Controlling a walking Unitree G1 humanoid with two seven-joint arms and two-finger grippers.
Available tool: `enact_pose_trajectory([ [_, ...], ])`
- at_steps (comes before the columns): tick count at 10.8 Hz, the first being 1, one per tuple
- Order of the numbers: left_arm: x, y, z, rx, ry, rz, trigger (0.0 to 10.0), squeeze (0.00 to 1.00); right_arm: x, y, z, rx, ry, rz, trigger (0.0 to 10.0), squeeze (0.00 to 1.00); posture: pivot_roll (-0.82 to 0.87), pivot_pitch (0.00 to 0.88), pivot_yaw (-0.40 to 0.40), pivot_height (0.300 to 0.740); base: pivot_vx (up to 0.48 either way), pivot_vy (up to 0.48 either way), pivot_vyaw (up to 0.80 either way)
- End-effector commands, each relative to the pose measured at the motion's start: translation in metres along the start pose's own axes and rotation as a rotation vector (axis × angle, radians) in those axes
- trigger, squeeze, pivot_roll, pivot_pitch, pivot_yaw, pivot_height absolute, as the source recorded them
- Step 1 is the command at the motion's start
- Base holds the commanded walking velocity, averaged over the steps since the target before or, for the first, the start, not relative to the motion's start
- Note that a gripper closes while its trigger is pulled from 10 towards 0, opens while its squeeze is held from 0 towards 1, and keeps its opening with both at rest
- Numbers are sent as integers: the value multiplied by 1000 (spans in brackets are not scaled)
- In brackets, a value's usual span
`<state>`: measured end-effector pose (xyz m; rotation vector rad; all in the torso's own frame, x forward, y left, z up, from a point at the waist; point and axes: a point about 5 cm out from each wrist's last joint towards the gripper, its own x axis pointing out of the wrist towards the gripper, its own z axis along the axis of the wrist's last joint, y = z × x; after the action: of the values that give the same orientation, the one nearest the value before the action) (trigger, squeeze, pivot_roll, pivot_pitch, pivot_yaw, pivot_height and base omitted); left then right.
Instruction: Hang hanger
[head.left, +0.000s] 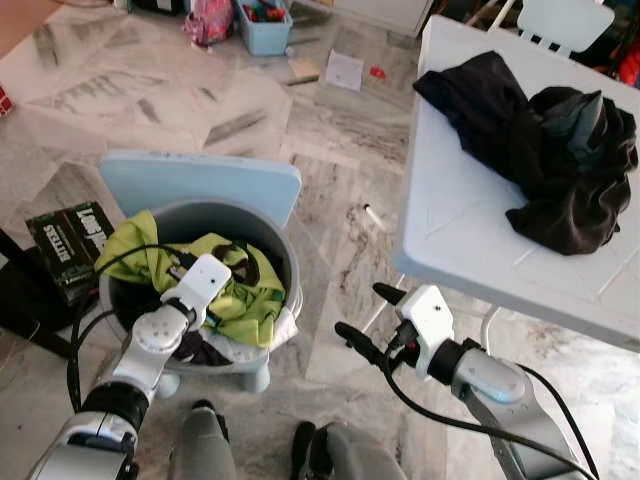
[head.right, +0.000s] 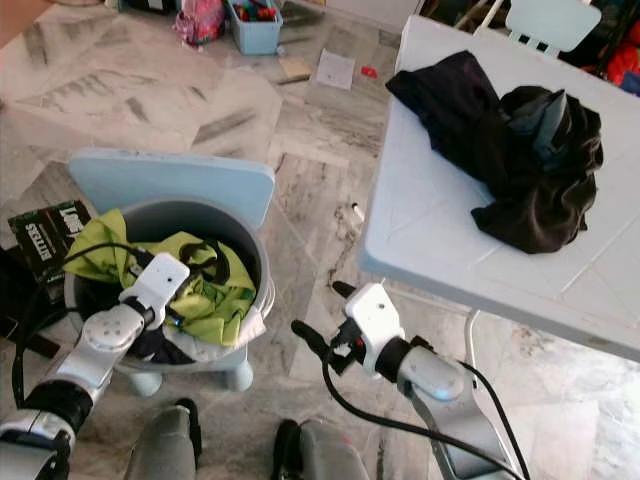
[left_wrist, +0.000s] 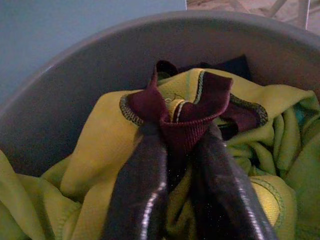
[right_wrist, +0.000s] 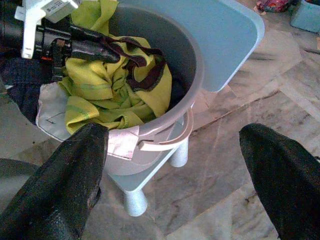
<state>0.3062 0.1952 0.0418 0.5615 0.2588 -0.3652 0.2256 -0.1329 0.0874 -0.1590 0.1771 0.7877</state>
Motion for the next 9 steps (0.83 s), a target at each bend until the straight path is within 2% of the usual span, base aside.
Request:
enact_pose_trajectory([
  [1, 2, -3, 5, 11, -30, -7, 0, 0, -2, -2, -3, 1, 14, -8, 10000, 0, -79, 152, -172, 740, 0, 0, 0],
  [3, 1, 7, 12, 35, -70, 36, 0, 0, 3, 0, -1, 3, 3, -7, 10000, 0, -66, 146, -167, 740, 0, 0, 0],
  [5, -2, 28, 29, 109, -139, 123, 0, 0, 8, 1, -1, 5, -9, -9, 10000, 0, -48, 134, -156, 740, 0, 0, 0],
  [6, -6, 47, 52, 184, -219, 231, 0, 0, 10, 2, -1, 8, -15, -12, 10000, 0, -40, 130, -151, 740, 0, 0, 0],
  [7, -13, 64, 76, 218, -309, 334, 0, 0, 13, 3, -1, 11, -21, -13, 10000, 0, -25, 124, -144, 740, 0, 0, 0],
  [8, -21, 72, 93, 204, -365, 367, 0, 0, 17, 4, 0, 15, -27, -13, 10000, 0, -13, 118, -136, 740, 0, 0, 0],
  [9, -27, 62, 95, 175, -361, 303, 0, 0, 20, 4, -1, 18, -35, -16, 10000, 0, -5, 114, -128, 740, 0, 0, 0],
])
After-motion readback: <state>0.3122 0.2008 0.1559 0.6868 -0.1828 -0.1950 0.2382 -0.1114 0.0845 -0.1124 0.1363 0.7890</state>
